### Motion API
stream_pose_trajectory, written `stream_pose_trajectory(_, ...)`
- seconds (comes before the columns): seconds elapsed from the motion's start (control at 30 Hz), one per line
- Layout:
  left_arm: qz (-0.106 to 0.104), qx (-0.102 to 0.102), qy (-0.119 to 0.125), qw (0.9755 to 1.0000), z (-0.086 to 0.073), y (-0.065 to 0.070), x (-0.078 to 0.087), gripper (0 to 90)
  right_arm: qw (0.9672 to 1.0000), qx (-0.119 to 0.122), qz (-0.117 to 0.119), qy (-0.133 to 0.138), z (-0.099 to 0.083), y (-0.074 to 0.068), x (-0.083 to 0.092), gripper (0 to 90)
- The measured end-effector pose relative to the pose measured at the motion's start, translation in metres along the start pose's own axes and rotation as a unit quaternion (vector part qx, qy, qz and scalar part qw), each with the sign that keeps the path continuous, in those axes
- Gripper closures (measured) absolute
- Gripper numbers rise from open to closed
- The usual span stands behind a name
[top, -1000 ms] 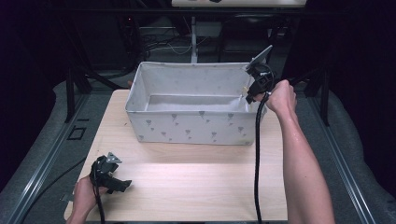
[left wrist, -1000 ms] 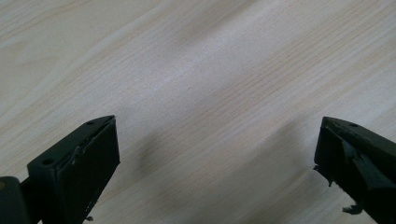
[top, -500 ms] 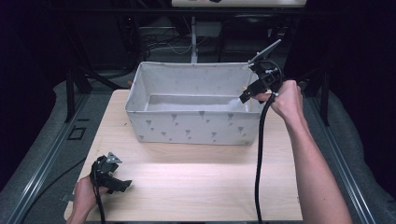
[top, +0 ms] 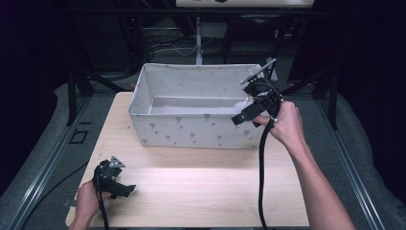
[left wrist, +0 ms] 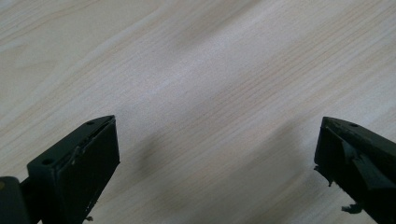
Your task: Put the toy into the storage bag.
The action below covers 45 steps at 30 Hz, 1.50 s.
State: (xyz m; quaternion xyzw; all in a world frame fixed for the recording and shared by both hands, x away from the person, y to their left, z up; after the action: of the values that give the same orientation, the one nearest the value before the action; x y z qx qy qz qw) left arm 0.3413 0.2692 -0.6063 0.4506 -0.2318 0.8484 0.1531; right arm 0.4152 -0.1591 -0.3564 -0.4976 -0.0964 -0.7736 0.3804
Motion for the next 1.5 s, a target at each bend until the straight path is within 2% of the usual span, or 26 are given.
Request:
stream_pose_trajectory(0.07,-0.002,0.001,-0.002,1.0000,0.000,0.000,0.000,0.1,0.9999,0.009,-0.007,0.005,-0.003,-0.006,-0.004,2.8)
stream_pose_trajectory(0.23,0.001,0.004,-0.002,1.0000,-0.002,-0.003,0.001,0.1,0.9996,0.022,0.001,0.020,-0.014,-0.020,-0.016,0.1)
stream_pose_trajectory(0.3,0.002,0.005,-0.001,1.0000,-0.003,-0.004,0.001,0.1,0.9996,0.027,0.004,0.013,-0.021,-0.023,-0.024,0.0)
stream_pose_trajectory(0.43,0.000,0.005,-0.004,1.0000,-0.002,-0.005,0.000,0.1,0.9995,0.029,0.006,0.009,-0.033,-0.027,-0.037,0.0)
stream_pose_trajectory(0.47,0.003,0.003,-0.002,1.0000,-0.003,-0.005,0.001,0.1,0.9995,0.030,0.007,0.007,-0.041,-0.028,-0.043,0.0)
stream_pose_trajectory(0.53,0.003,0.009,-0.001,1.0000,-0.003,-0.007,0.002,0.1,0.9995,0.032,0.006,0.002,-0.045,-0.028,-0.047,0.0)
stream_pose_trajectory(0.6,0.006,0.013,0.001,0.9999,-0.004,-0.009,0.002,0.1,0.9994,0.032,0.007,0.012,-0.053,-0.029,-0.054,0.2)
stream_pose_trajectory(0.63,0.007,0.015,0.002,0.9999,-0.005,-0.009,0.003,0.0,0.9994,0.031,0.010,0.008,-0.058,-0.029,-0.056,0.2)
stream_pose_trajectory(0.73,0.006,0.015,0.000,0.9999,-0.005,-0.010,0.003,0.1,0.9995,0.029,0.012,0.005,-0.070,-0.028,-0.066,0.4)
stream_pose_trajectory(0.87,0.005,0.014,-0.001,0.9999,-0.005,-0.008,0.001,0.1,0.9997,0.021,0.012,-0.002,-0.088,-0.025,-0.078,0.5)
stream_pose_trajectory(1.0,-0.001,0.006,-0.003,1.0000,-0.004,-0.006,0.000,0.0,0.9999,0.012,0.008,0.003,-0.106,-0.018,-0.091,1.0)
stream_pose_trajectory(1.07,-0.003,0.007,-0.007,0.9999,-0.004,-0.006,-0.001,0.1,1.0000,0.001,0.003,-0.006,-0.122,-0.011,-0.102,1.1)
stream_pose_trajectory(1.13,-0.003,0.009,-0.009,0.9999,-0.004,-0.006,-0.002,0.1,1.0000,-0.003,0.001,-0.009,-0.127,-0.008,-0.106,1.2)
stream_pose_trajectory(1.27,-0.006,0.010,-0.010,0.9999,-0.004,-0.006,-0.003,0.1,0.9997,-0.016,0.003,-0.016,-0.149,0.002,-0.120,2.6)
stream_pose_trajectory(1.3,-0.004,0.008,-0.010,0.9999,-0.004,-0.006,-0.003,0.1,0.9994,-0.026,0.011,-0.018,-0.157,0.006,-0.124,2.7)
stream_pose_trajectory(1.4,-0.006,0.003,-0.011,0.9999,-0.003,-0.004,-0.003,0.1,0.9988,-0.033,0.013,-0.035,-0.167,0.011,-0.128,2.1)
stream_pose_trajectory(1.43,-0.008,0.003,-0.012,0.9999,-0.003,-0.004,-0.004,0.1,0.9985,-0.042,0.014,-0.031,-0.169,0.012,-0.131,1.7)
stream_pose_trajectory(1.47,-0.008,0.002,-0.012,0.9999,-0.003,-0.004,-0.004,0.1,0.9982,-0.042,0.009,-0.040,-0.171,0.015,-0.131,1.5)
stream_pose_trajectory(1.5,-0.010,0.001,-0.011,0.9999,-0.002,-0.003,-0.004,0.1,0.9982,-0.045,0.016,-0.037,-0.173,0.015,-0.133,1.6)
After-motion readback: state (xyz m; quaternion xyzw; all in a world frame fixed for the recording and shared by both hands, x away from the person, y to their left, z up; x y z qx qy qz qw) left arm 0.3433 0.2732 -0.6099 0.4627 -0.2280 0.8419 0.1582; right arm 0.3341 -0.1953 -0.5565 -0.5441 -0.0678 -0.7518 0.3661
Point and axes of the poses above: each handheld gripper's, and its own axes: x roughly backward along the jaws, z roughly out of its top, y roughly to its right, the point moved 5 cm from there along -x, roughly forward along the jaws, and after that the axes turned 13 degrees about z, right-handed, at the moved point
